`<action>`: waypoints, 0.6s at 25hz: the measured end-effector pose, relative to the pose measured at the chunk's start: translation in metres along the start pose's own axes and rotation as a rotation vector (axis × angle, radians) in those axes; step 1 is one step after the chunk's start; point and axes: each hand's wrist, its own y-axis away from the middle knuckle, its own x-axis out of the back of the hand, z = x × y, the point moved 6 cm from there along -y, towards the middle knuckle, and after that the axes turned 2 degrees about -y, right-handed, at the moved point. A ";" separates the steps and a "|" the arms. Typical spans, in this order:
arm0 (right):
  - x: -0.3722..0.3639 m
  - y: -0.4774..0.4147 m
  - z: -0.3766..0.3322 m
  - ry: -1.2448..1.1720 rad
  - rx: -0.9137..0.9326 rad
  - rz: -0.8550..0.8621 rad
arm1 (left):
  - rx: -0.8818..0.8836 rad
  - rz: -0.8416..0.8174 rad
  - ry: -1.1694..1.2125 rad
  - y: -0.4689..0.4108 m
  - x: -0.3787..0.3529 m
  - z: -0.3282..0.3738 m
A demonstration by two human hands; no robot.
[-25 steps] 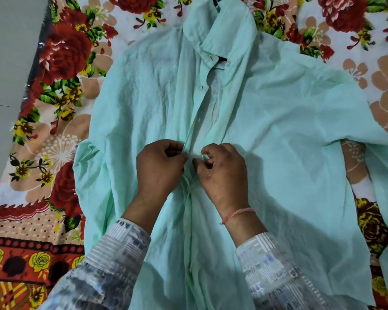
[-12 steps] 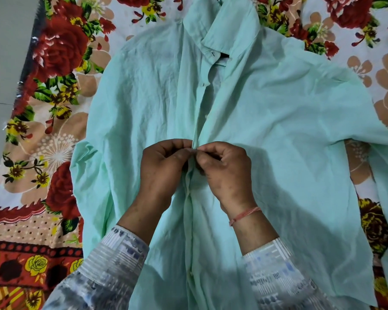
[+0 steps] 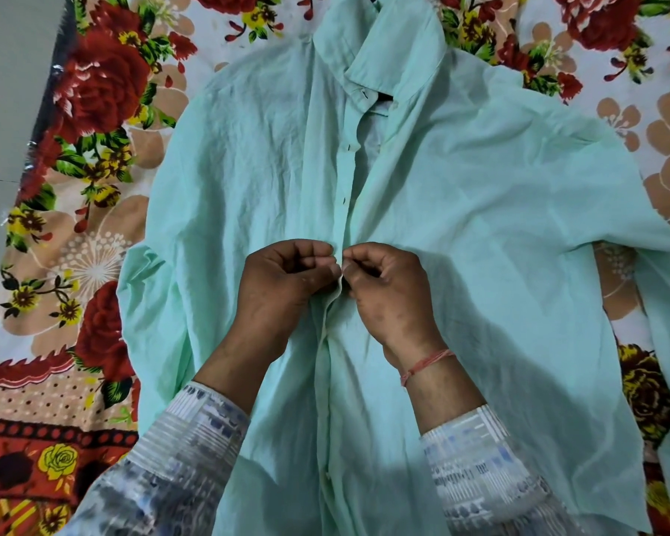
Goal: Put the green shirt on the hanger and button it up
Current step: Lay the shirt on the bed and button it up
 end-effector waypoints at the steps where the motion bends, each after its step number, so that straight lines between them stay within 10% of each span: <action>1: 0.001 -0.001 0.000 0.002 -0.012 -0.003 | 0.001 0.001 -0.004 0.000 -0.001 -0.001; 15: 0.003 -0.005 0.005 -0.094 -0.039 0.014 | -0.053 0.028 -0.109 -0.002 -0.003 -0.009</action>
